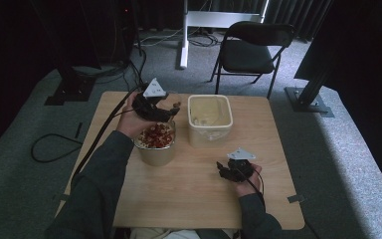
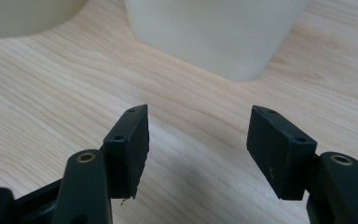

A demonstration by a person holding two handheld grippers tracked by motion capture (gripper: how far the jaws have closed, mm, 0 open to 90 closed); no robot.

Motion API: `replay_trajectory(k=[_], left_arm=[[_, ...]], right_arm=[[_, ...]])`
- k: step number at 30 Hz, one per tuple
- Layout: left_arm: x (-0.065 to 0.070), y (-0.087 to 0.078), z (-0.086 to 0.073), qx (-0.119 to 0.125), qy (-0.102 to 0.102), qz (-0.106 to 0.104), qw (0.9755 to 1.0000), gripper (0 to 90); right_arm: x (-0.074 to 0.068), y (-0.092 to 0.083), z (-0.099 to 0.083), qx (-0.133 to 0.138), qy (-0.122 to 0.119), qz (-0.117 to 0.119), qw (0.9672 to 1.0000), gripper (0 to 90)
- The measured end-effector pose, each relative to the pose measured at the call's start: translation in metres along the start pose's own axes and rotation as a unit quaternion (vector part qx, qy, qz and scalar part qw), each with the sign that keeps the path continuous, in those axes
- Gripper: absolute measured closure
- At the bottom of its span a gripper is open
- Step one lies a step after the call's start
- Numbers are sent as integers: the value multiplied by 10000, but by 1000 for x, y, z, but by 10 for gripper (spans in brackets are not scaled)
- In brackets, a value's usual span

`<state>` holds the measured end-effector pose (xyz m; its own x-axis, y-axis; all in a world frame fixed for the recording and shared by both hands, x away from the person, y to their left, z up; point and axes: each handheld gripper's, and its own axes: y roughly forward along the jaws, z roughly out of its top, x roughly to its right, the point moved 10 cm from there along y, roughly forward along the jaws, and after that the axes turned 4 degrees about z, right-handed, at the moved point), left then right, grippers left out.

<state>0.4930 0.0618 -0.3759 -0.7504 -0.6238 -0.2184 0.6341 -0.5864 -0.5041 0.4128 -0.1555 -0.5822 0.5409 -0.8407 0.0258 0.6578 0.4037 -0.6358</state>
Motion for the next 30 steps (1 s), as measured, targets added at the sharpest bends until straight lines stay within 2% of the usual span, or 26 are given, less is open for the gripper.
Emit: replay_trajectory(k=[12,14,21,30], left_arm=[[6,15,14,193,-242,-8,9995,332],[6,16,16,233,-326,-7,9992,332],[7,24,20,289,-415,19,9987,331],[8,37,27,436,-711,-25,9965,331]], right_arm=[[21,3,-24,-227,293,-225,9991,379],[21,5,-26,-256,308,-235,9989,379],[21,9,-31,-357,300,-250,9986,379],[21,9,-31,-349,325,-227,9986,379]])
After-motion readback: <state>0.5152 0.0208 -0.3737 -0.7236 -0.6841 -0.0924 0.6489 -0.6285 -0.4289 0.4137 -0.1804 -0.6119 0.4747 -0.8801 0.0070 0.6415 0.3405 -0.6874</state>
